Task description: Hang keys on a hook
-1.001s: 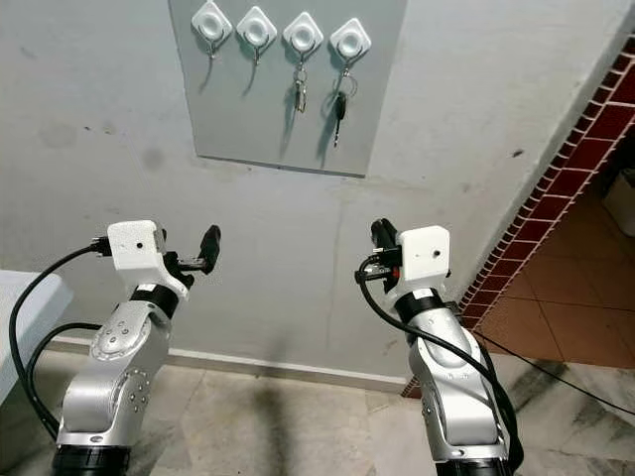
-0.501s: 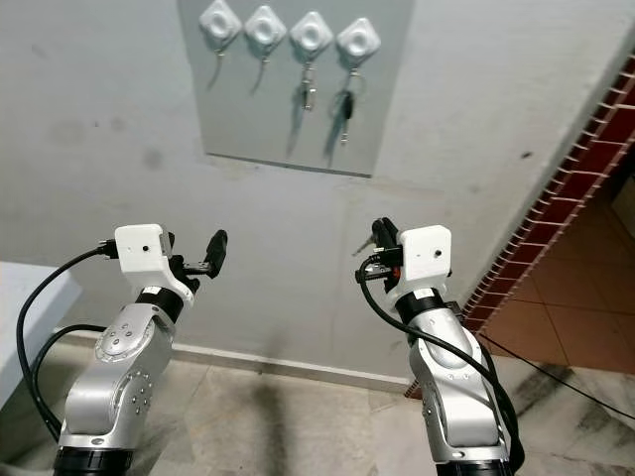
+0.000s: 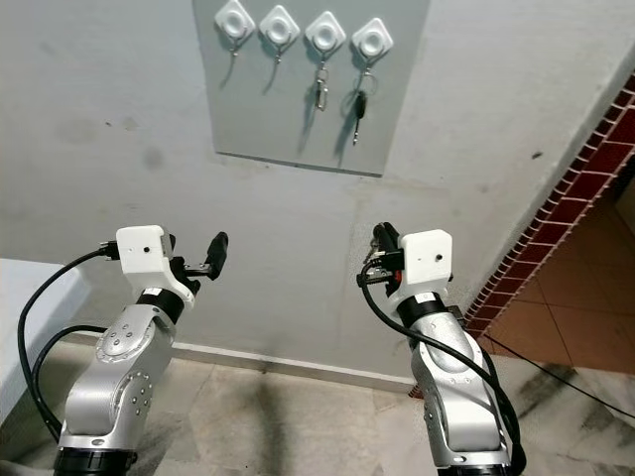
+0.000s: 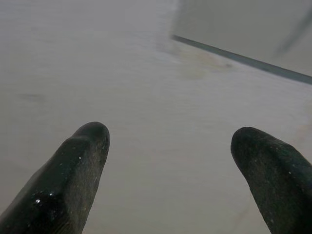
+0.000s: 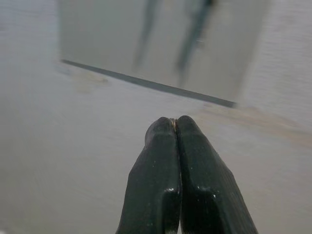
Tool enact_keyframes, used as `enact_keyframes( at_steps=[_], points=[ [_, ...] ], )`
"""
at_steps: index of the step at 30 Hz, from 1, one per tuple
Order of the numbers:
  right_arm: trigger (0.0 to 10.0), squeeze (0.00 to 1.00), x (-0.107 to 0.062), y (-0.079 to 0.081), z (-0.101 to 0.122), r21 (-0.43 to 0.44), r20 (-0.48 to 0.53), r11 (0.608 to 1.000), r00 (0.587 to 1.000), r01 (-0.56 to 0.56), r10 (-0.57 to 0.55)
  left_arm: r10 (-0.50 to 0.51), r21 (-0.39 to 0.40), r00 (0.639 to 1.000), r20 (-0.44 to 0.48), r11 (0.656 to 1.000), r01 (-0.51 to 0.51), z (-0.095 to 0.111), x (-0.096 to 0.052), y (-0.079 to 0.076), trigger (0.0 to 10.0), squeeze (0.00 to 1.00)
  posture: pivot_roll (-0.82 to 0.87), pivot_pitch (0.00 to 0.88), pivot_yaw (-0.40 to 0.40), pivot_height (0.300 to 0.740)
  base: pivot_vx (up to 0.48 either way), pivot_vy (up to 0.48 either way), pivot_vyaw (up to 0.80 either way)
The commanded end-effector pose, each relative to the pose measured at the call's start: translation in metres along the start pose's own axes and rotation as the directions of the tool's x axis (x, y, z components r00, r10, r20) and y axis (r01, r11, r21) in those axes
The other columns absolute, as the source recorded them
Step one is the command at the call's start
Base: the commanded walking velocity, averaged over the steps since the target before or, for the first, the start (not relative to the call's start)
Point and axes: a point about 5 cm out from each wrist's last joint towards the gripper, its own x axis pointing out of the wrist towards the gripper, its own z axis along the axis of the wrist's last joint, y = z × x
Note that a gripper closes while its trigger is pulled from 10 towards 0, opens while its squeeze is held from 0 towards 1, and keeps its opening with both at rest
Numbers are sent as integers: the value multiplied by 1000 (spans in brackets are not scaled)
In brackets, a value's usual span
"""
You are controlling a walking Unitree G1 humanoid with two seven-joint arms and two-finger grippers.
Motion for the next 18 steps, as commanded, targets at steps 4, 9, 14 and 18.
enact_keyframes(
  at_steps=[4,9,14,18],
  points=[
    [10000,0,0,1,7,0,27,1000,1000,1,-1,-3,8,1000,7,1000,3,3,0,0,10000,0,21,66,-41,732,0,480,0],
    [10000,0,0,1,7,1,27,1000,1000,1,-1,-6,10,1000,6,1000,6,3,0,0,10000,0,20,66,-41,732,0,480,0],
    [10000,0,-1,1,7,1,26,1000,1000,2,-2,-2,43,1000,5,999,2,4,1,0,10000,0,19,67,-39,732,0,192,0],
    [10000,0,0,2,7,2,26,1000,1000,2,-2,-2,44,1000,2,999,2,3,2,-1,10000,0,18,60,-36,732,0,0,0]
  ],
)
